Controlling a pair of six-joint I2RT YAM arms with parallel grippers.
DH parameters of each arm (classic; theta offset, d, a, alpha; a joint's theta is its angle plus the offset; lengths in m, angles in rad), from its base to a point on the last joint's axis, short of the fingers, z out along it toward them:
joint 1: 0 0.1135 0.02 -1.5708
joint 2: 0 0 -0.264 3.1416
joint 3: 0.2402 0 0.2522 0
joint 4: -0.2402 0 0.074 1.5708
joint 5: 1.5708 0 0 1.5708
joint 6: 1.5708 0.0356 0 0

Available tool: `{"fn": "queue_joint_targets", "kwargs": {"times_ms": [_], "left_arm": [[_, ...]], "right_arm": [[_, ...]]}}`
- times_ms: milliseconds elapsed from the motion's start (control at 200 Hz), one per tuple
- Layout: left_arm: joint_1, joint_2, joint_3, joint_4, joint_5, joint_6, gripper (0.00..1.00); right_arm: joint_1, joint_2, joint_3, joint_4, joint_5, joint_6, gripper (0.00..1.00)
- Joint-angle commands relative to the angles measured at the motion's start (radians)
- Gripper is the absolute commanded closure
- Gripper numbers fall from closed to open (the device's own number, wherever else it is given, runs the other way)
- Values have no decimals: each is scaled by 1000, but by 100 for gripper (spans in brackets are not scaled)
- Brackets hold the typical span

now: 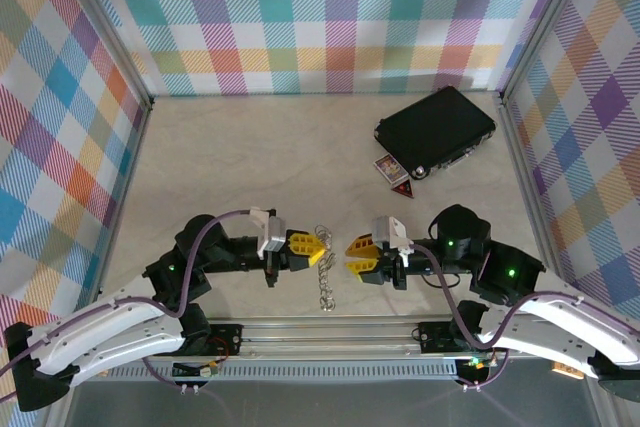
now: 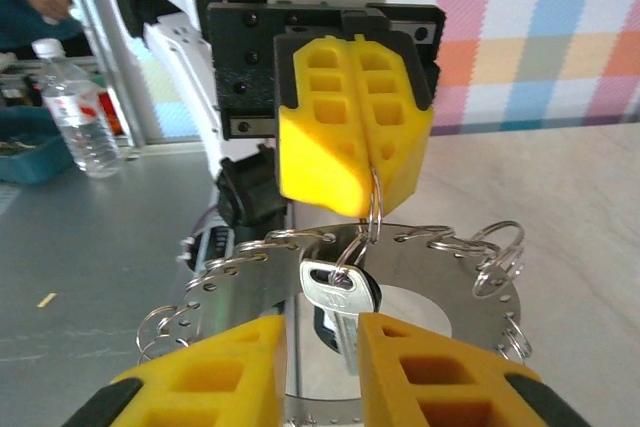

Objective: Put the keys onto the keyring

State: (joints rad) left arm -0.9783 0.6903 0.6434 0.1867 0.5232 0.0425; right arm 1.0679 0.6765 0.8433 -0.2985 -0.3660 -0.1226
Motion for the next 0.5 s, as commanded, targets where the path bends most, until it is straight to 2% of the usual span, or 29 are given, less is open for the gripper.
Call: {"fn": "queue_joint_targets", "kwargs": {"times_ms": [0, 275, 495], "left_arm": [[6, -32, -2, 60, 55, 22, 100], [6, -82, -11, 44, 40, 13, 100], [6, -98, -1, -20, -14, 31, 100]], "right_arm": [[-3, 4, 33, 50, -89, 17, 78], [-3, 29, 30, 130, -13, 5, 83], [-3, 99, 45, 180, -1, 17, 81]]}}
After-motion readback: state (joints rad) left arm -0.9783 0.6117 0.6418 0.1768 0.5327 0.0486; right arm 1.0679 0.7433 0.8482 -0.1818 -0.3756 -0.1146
